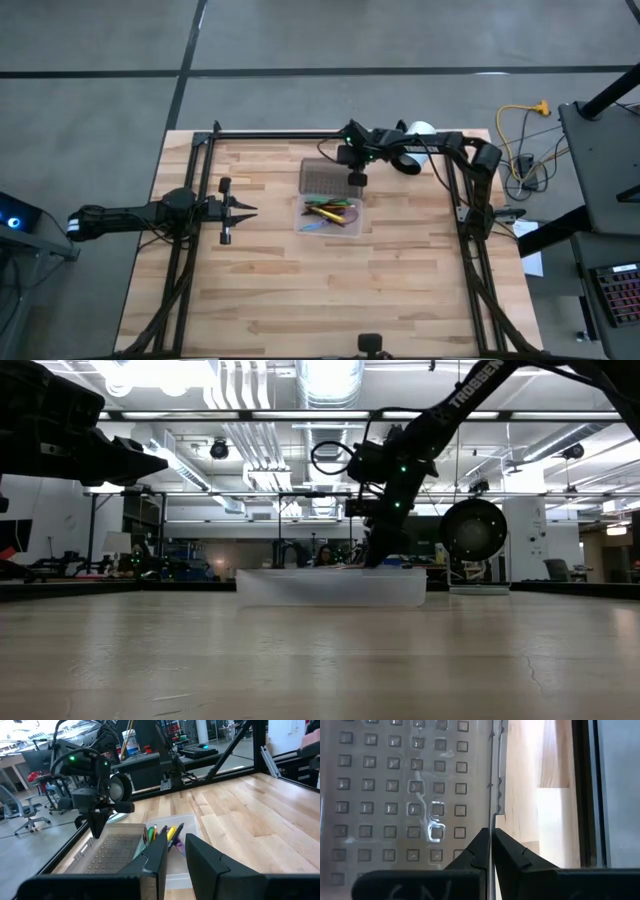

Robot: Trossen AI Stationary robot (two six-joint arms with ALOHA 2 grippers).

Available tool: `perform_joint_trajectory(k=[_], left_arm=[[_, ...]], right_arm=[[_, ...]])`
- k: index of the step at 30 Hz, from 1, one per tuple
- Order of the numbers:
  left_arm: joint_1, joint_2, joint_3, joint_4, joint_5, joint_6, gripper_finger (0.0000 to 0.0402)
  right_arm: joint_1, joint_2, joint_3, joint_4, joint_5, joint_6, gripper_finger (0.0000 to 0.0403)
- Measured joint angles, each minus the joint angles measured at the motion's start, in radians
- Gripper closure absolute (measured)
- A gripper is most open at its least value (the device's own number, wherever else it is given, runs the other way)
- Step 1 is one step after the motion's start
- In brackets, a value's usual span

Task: Pick & place school supplies into a supply box
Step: Close the supply box

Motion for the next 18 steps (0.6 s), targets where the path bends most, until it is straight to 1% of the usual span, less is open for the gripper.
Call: perform_joint_trajectory(k=[5,9,18], left_arm=[[0.0,0.0,0.0,0.0,0.0,0.0,0.0348],[0.0,0.0,0.0,0.0,0.0,0.0,0.0348],[0.0,0.0,0.0,0.0,0.0,0.0,0.0348]], right_arm=[[0.042,0.0,-0.002,0.0,0.027,-0.014,0.0394],[0.071,0.0,-0.002,0.001,0.113,-0.02,0.0394],[0.082,-0.032,-0.008,0.017,0.124,-0.023,0.0394]])
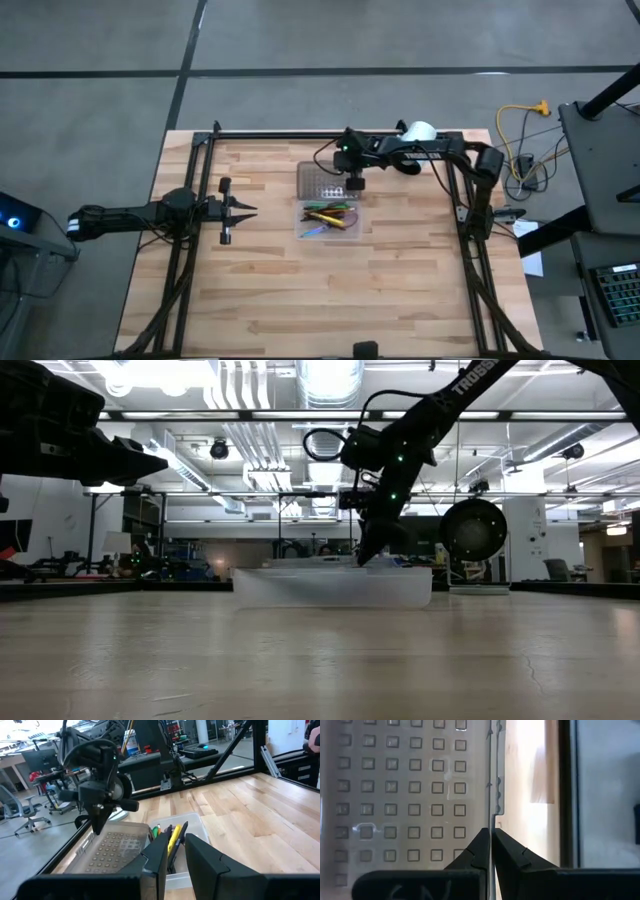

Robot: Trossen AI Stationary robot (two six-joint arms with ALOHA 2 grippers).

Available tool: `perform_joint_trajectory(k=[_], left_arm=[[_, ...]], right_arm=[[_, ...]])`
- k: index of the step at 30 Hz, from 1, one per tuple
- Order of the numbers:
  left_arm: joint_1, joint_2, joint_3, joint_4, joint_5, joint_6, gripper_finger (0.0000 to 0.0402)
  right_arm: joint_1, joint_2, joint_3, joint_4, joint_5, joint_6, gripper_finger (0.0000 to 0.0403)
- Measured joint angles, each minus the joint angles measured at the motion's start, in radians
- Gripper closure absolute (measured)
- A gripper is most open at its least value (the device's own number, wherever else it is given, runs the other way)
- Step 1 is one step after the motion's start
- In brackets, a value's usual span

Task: Pick & place school supplies into a supply box
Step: Close the supply box

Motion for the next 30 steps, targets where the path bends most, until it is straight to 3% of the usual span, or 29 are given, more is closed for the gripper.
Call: perform_joint_trajectory(k=[13,30], left_arm=[[0.0,0.0,0.0,0.0,0.0,0.0,0.0348],[0.0,0.0,0.0,0.0,0.0,0.0,0.0348]], right_arm=[[0.01,-0.043,-0.059,0.095,0.009,0.001,0.0395],[0.141,-0.047,-0.109,0.227,0.211,-0.059,0.0395]])
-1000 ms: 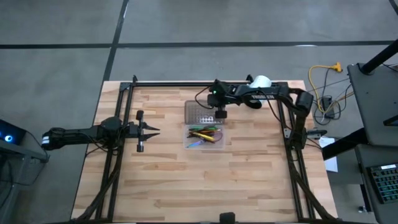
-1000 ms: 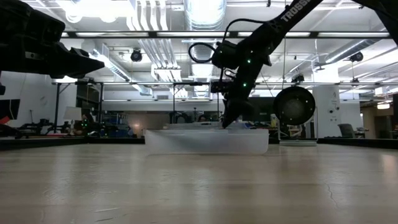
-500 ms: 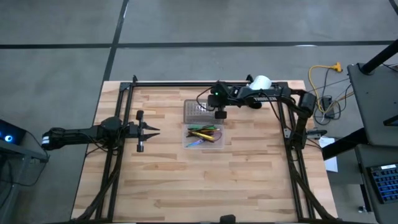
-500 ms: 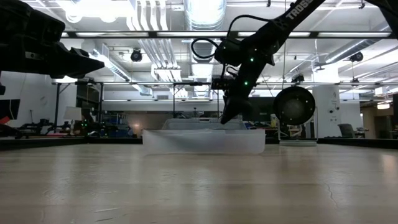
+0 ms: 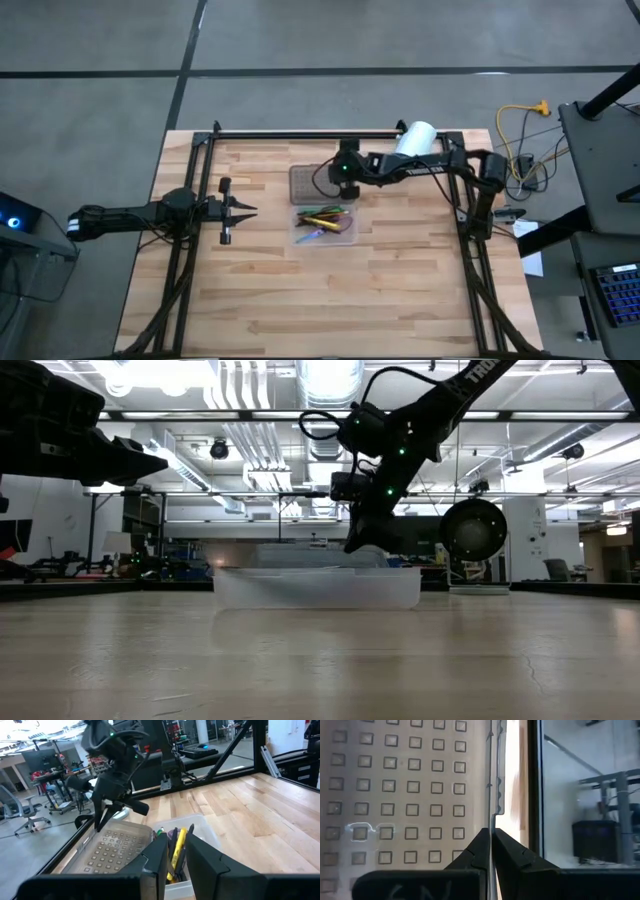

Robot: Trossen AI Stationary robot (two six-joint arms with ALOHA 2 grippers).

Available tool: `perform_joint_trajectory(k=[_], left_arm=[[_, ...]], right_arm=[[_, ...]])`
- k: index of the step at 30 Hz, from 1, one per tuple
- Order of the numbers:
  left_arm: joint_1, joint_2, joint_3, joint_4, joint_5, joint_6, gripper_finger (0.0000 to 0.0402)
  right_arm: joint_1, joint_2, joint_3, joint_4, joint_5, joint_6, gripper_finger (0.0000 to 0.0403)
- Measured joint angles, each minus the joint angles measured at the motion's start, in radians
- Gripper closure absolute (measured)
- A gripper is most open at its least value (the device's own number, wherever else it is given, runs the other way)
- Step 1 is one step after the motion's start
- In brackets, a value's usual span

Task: Pick & place school supplies into a supply box
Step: Close the supply box

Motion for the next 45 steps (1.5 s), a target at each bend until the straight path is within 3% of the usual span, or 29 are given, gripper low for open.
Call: perform_joint_trajectory(k=[17,25,45], left_arm=[[0.0,0.0,0.0,0.0,0.0,0.0,0.0348],[0.0,0.0,0.0,0.0,0.0,0.0,0.0348],[0.0,0.0,0.0,0.0,0.0,0.0,0.0348]], right_arm=[[0.125,-0.001,-0.033,0.102,0.234,-0.041,0.0394],[0.157,-0.001,-0.072,0.196,0.265,-0.064,0.0394],[0.279,-0.001,-0.106,0.298,0.507,-0.157,0.0394]])
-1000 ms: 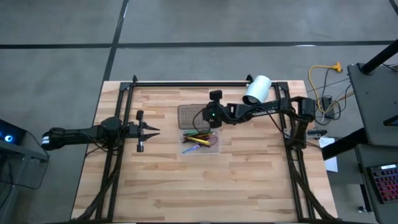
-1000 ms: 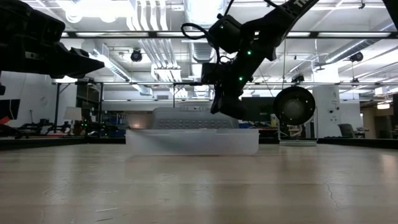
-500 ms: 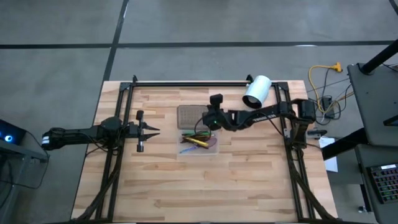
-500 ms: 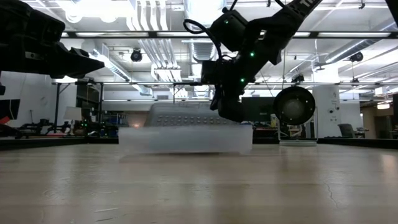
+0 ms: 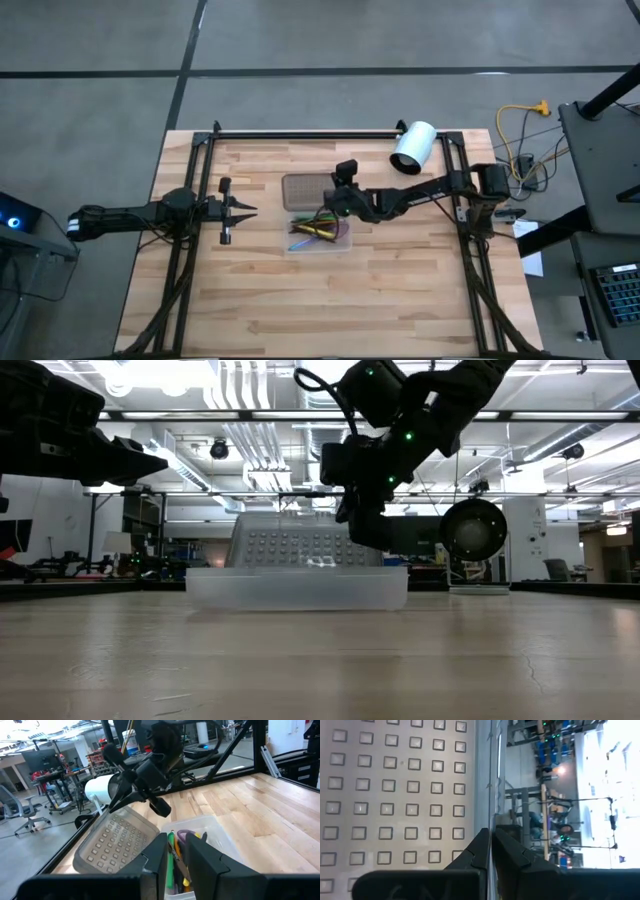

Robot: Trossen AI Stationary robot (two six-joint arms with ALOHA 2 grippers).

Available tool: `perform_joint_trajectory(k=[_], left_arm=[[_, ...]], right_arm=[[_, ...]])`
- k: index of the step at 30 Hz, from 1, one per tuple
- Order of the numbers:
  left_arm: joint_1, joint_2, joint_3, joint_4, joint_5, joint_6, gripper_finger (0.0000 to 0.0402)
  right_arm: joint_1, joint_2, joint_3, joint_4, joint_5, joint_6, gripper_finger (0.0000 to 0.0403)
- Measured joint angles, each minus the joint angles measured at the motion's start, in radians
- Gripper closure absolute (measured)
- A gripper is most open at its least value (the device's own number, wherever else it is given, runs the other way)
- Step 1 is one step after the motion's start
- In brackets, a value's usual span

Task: Pick & place school supplies into a supply box
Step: Close the supply box

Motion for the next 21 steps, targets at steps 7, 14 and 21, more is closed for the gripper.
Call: perform_joint_trajectory(k=[7,14,21], left_arm=[[0.0,0.0,0.0,0.0,0.0,0.0,0.0348],[0.0,0.0,0.0,0.0,0.0,0.0,0.0348],[0.0,0.0,0.0,0.0,0.0,0.0,0.0348]], right_arm=[[0.049,0.0,-0.02,0.076,0.044,-0.05,0.0394],[0.093,0.0,-0.085,0.244,0.089,-0.139,0.0394],[0.126,0.0,-0.139,0.341,0.106,-0.164,0.0395]])
